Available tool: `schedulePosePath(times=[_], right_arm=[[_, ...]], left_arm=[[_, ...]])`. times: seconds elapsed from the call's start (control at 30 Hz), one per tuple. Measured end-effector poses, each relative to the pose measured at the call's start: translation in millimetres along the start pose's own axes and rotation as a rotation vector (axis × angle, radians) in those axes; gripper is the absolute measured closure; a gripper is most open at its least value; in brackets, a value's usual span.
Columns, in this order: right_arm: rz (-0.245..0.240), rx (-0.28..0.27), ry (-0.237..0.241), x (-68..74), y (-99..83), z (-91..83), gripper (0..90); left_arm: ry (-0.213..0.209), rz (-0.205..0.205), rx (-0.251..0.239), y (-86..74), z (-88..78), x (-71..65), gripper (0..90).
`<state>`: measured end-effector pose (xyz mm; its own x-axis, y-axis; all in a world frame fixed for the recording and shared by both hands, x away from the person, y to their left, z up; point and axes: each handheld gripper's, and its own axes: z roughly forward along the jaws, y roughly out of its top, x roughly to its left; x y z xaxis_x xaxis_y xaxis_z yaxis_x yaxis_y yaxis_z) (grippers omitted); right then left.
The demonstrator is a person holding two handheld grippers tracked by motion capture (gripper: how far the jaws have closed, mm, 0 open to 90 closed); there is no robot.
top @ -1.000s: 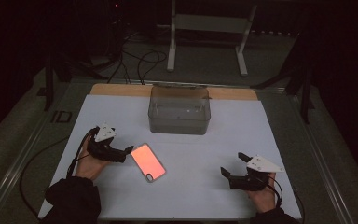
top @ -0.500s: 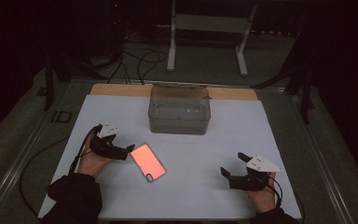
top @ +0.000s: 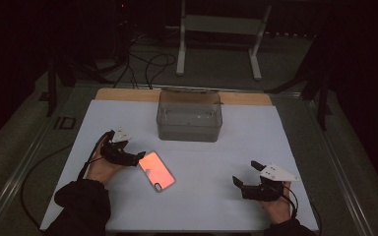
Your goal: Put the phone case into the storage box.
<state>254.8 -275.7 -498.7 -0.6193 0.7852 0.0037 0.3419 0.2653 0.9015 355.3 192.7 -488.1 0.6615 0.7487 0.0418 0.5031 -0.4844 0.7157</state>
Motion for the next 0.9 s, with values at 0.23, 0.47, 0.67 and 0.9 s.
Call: schedulePosePath(times=[0.23, 0.47, 0.67, 0.9], right_arm=[[0.0, 0.001, 0.0, 0.1, 0.0, 0.1, 9.8], [0.0, 0.004, -0.001, 0.4, 0.0, 0.5, 9.8], [0.001, 0.007, -0.001, 0.4, 0.0, 0.6, 9.8], [0.001, 0.009, 0.003, 0.5, -0.2, 1.2, 9.8]], left_arm=[[-0.016, 0.003, 0.048, 0.5, 9.5, -1.3, 18.3], [-0.064, 0.003, 0.061, 2.6, 14.2, -0.3, 32.8], [-0.108, 0.003, 0.092, 4.1, 20.2, 1.2, 43.5], [-0.151, -0.012, 0.144, 4.2, 27.5, 5.8, 57.8]])
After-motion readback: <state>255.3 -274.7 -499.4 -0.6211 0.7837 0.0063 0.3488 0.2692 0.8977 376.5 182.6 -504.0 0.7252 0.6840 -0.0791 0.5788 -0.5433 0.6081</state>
